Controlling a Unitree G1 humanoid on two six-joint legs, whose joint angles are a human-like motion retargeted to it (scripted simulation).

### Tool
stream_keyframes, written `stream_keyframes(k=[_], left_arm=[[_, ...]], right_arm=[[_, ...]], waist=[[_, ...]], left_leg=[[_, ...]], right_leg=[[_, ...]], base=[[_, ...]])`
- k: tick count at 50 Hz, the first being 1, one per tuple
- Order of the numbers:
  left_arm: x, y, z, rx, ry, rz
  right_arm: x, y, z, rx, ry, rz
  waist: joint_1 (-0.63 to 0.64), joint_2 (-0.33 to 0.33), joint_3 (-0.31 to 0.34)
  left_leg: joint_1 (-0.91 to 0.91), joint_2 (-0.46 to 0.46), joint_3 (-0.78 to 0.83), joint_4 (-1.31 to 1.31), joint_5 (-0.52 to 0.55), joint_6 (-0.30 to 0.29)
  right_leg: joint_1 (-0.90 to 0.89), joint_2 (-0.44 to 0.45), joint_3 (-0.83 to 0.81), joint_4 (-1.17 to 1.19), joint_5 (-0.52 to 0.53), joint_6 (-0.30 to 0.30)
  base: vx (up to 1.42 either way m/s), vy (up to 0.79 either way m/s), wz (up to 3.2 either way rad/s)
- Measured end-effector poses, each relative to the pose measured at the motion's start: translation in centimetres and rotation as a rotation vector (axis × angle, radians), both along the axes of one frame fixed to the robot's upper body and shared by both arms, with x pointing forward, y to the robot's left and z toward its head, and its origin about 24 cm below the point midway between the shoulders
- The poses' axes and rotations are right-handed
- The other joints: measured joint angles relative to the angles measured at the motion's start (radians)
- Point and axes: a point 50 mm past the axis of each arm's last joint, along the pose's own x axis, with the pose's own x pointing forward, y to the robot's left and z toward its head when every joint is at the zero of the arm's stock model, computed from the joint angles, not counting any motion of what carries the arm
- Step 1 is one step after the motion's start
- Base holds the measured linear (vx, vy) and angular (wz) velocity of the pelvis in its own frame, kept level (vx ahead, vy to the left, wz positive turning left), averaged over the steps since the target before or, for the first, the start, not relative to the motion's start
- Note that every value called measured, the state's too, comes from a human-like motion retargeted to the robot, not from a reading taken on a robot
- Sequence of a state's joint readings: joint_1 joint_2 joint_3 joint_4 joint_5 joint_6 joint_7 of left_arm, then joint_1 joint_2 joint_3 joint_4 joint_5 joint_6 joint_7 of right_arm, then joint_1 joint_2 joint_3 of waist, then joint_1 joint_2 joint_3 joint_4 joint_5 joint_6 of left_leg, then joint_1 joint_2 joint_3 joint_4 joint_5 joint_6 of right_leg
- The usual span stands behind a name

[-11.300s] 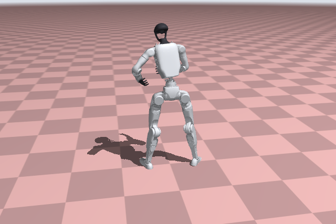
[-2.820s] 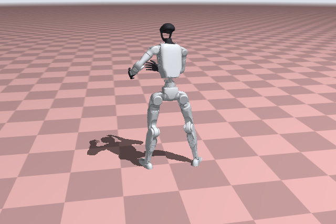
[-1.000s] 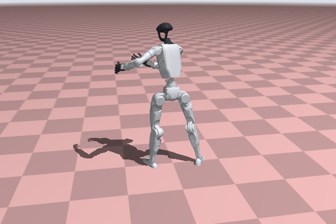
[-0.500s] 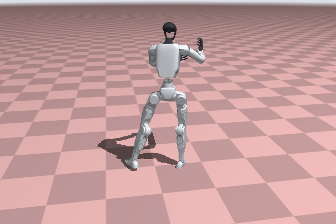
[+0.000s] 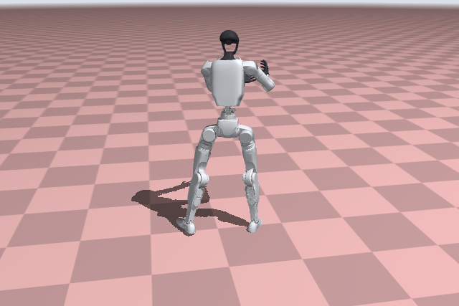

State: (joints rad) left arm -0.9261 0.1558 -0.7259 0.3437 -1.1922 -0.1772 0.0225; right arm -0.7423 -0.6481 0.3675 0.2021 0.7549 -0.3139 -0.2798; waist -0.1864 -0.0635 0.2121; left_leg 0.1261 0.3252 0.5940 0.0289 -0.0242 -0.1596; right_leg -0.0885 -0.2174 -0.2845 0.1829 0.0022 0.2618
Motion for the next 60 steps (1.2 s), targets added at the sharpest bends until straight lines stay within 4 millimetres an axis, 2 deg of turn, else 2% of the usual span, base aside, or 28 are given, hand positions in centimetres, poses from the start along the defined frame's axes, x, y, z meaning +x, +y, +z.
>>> stream_keyframes(k=[4,5,8,9,10,11,13,14,15,18,21,27,30,33,37,42,43,45,47,50,52,53,54,55,56,57,58,60], left_arm=[[-0.7,4.7,-10.3,0.18,0.234,0.123],[-1.1,6.1,-12.3,0.219,0.288,0.16],[-2.2,11.5,-16.1,0.343,0.378,0.284],[-2.9,13.6,-17.1,0.408,0.388,0.32],[-3.6,15.8,-17.9,0.483,0.395,0.353],[-4.1,18.0,-18.0,0.513,0.387,0.402],[-5.1,22.1,-17.5,0.59,0.364,0.47],[-5.5,24.0,-17.0,0.627,0.356,0.507],[-5.8,25.9,-16.4,0.664,0.349,0.55],[-6.2,30.6,-12.8,0.747,0.257,0.658],[-6.2,34.2,-8.4,0.796,0.158,0.772],[-6.2,37.7,-0.2,0.849,-0.026,0.923],[-6.2,38.4,1.9,0.885,-0.066,0.953],[-6.1,38.8,2.3,0.912,-0.059,0.96],[-5.6,38.8,0.1,0.917,0.008,0.94],[-4.5,36.0,-6.4,0.88,0.133,0.846],[-4.3,35.0,-7.8,0.865,0.158,0.817],[-4.3,32.5,-10.8,0.848,0.195,0.724],[-4.3,29.5,-13.3,0.767,0.244,0.664],[-4.5,24.4,-16.2,0.624,0.315,0.564],[-4.6,20.7,-17.3,0.536,0.347,0.487],[-4.5,18.8,-17.6,0.498,0.355,0.45],[-4.4,16.9,-17.7,0.478,0.351,0.41],[-4.1,15.1,-17.6,0.469,0.338,0.369],[-3.8,13.2,-17.0,0.408,0.336,0.335],[-3.5,11.3,-16.3,0.357,0.331,0.299],[-3.1,9.5,-15.5,0.322,0.319,0.261],[-2.4,5.5,-13.1,0.251,0.279,0.155]], right_arm=[[-0.7,3.3,-10.0,0.118,0.328,0.108],[-1.1,4.4,-11.7,0.137,0.389,0.132],[-2.4,8.0,-14.1,0.14,0.476,0.221],[-2.7,9.3,-15.2,-0.251,0.451,0.176],[-2.7,9.5,-16.6,-0.817,0.346,0.03],[-3.8,11.8,-15.0,-0.55,0.305,0.141],[-5.4,14.2,-13.1,-0.041,0.385,0.416],[-5.7,15.1,-12.6,0.016,0.398,0.479],[-6.0,16.0,-12.2,-0.025,0.385,0.499],[-7.2,18.4,-8.4,-0.01,0.221,0.647],[-7.9,20.2,-5.1,0.011,0.109,0.728],[-9.1,22.5,0.1,0.095,-0.039,0.82],[-9.4,23.3,1.3,0.121,-0.057,0.844],[-9.4,23.9,1.3,0.129,-0.038,0.86],[-9.1,24.1,-0.3,0.143,0.041,0.868],[-8.3,22.4,-5.0,0.166,0.209,0.821],[-8.2,21.8,-6.1,0.17,0.245,0.804],[-7.8,20.5,-8.1,-0.093,0.184,0.733],[-7.7,18.5,-10.1,-0.001,0.281,0.702],[-7.3,14.9,-12.6,0.265,0.466,0.643],[-6.8,12.3,-13.4,0.278,0.493,0.574],[-6.4,10.9,-13.3,0.209,0.467,0.515],[-5.6,9.6,-14.0,-0.359,0.342,0.318],[-3.9,6.6,-14.6,-1.122,0.071,-0.04],[-4.6,7.2,-12.4,-0.603,0.194,0.134],[-4.6,6.5,-10.4,-0.231,0.236,0.217],[-4.2,5.3,-9.3,-0.185,0.217,0.185],[-3.0,2.5,-7.2,0.306,0.279,0.37]], waist=[[0.061,0.003,-0.022],[0.084,0.005,-0.012],[0.169,0.024,0.033],[0.198,0.031,0.035],[0.228,0.038,0.034],[0.257,0.047,0.035],[0.318,0.066,0.034],[0.352,0.075,0.031],[0.387,0.085,0.027],[0.488,0.111,0.014],[0.587,0.13,-0.008],[0.715,0.128,-0.029],[0.724,0.118,-0.025],[0.7,0.113,-0.011],[0.649,0.115,0.005],[0.569,0.118,0.033],[0.551,0.117,0.039],[0.51,0.114,0.05],[0.467,0.109,0.061],[0.396,0.099,0.071],[0.345,0.09,0.071],[0.319,0.085,0.069],[0.298,0.083,0.062],[0.278,0.083,0.054],[0.253,0.084,0.049],[0.228,0.085,0.043],[0.206,0.084,0.035],[0.16,0.085,0.027]], left_leg=[[-0.129,-0.004,-0.042,0.153,-0.124,0.02],[-0.132,-0.023,-0.055,0.134,-0.124,0.024],[-0.104,-0.099,-0.097,0.006,-0.073,0.022],[-0.115,-0.112,-0.114,0.002,-0.071,0.022],[-0.128,-0.124,-0.131,-0.001,-0.071,0.022],[-0.137,-0.134,-0.15,-0.006,-0.067,0.016],[-0.154,-0.153,-0.184,-0.019,-0.057,0.007],[-0.16,-0.161,-0.199,-0.025,-0.052,0.002],[-0.166,-0.168,-0.212,-0.031,-0.048,-0.004],[-0.178,-0.177,-0.241,-0.046,-0.035,-0.026],[-0.198,-0.161,-0.252,-0.054,-0.022,-0.049],[-0.219,-0.16,-0.271,-0.065,-0.008,-0.064],[-0.215,-0.187,-0.288,-0.072,-0.007,-0.06],[-0.204,-0.216,-0.307,-0.084,-0.004,-0.06],[-0.196,-0.218,-0.315,-0.106,0.011,-0.07],[-0.196,-0.2,-0.297,-0.114,0.02,-0.067],[-0.196,-0.194,-0.289,-0.114,0.021,-0.064],[-0.195,-0.182,-0.269,-0.115,0.021,-0.052],[-0.189,-0.166,-0.242,-0.115,0.023,-0.043],[-0.174,-0.138,-0.194,-0.115,0.026,-0.037],[-0.16,-0.119,-0.158,-0.114,0.031,-0.035],[-0.152,-0.109,-0.14,-0.114,0.035,-0.035],[-0.145,-0.093,-0.119,-0.114,0.041,-0.037],[-0.14,-0.074,-0.096,-0.115,0.049,-0.039],[-0.132,-0.05,-0.08,-0.115,0.061,-0.046],[-0.125,-0.028,-0.064,-0.115,0.073,-0.051],[-0.118,-0.01,-0.048,-0.115,0.085,-0.054],[-0.108,0.018,-0.027,-0.101,0.101,-0.053]], right_leg=[[-0.041,-0.068,-0.053,0.044,-0.004,0.0],[-0.032,-0.082,-0.066,0.03,0.007,0.0],[0.016,-0.12,-0.111,-0.033,0.061,-0.004],[0.021,-0.133,-0.127,-0.036,0.073,-0.008],[0.022,-0.147,-0.142,-0.037,0.084,-0.013],[0.03,-0.157,-0.161,-0.039,0.098,-0.014],[0.041,-0.175,-0.196,-0.039,0.124,-0.017],[0.044,-0.182,-0.208,-0.034,0.135,-0.016],[0.045,-0.189,-0.219,-0.028,0.145,-0.015],[0.042,-0.192,-0.234,-0.015,0.169,-0.001],[0.018,-0.161,-0.222,-0.023,0.184,0.0],[-0.01,-0.119,-0.167,-0.077,0.19,0.0],[-0.003,-0.135,-0.161,-0.09,0.181,0.0],[0.012,-0.162,-0.18,-0.079,0.158,0.0],[0.016,-0.166,-0.212,-0.064,0.122,-0.012],[0.0,-0.154,-0.215,-0.051,0.075,-0.022],[-0.008,-0.149,-0.209,-0.047,0.065,-0.024],[-0.03,-0.139,-0.189,-0.036,0.048,-0.027],[-0.051,-0.123,-0.162,-0.028,0.034,-0.027],[-0.078,-0.091,-0.118,-0.027,0.022,-0.02],[-0.088,-0.066,-0.088,-0.037,0.021,-0.009],[-0.092,-0.051,-0.074,-0.045,0.022,-0.002],[-0.1,-0.03,-0.058,-0.053,0.024,0.0],[-0.111,-0.004,-0.041,-0.06,0.027,0.0],[-0.11,0.027,-0.034,-0.075,0.034,0.0],[-0.11,0.056,-0.026,-0.087,0.04,0.0],[-0.113,0.08,-0.017,-0.095,0.044,0.0],[-0.11,0.115,-0.003,-0.105,0.052,0.0]], base=[[-0.02,0.34,0.79],[-0.03,0.37,0.84],[-0.03,0.37,0.89],[-0.01,0.36,0.97],[-0.01,0.35,1.0],[0.01,0.33,1.03],[0.02,0.3,1.03],[0.03,0.29,0.9],[0.04,0.26,0.8],[0.04,0.2,0.6],[0.01,0.06,0.19],[0.02,0.01,0.13],[0.04,0.03,0.4],[0.03,0.01,0.43],[-0.03,-0.09,0.17],[-0.08,-0.17,-0.2],[-0.09,-0.21,-0.48],[-0.1,-0.23,-0.62],[-0.08,-0.25,-0.77],[-0.06,-0.27,-0.9],[-0.02,-0.29,-0.99],[-0.01,-0.32,-1.1],[-0.02,-0.35,-1.23],[-0.02,-0.4,-1.22],[0.0,-0.43,-1.14],[0.01,-0.43,-0.99],[0.02,-0.4,-0.9],[0.03,-0.34,-0.72]])
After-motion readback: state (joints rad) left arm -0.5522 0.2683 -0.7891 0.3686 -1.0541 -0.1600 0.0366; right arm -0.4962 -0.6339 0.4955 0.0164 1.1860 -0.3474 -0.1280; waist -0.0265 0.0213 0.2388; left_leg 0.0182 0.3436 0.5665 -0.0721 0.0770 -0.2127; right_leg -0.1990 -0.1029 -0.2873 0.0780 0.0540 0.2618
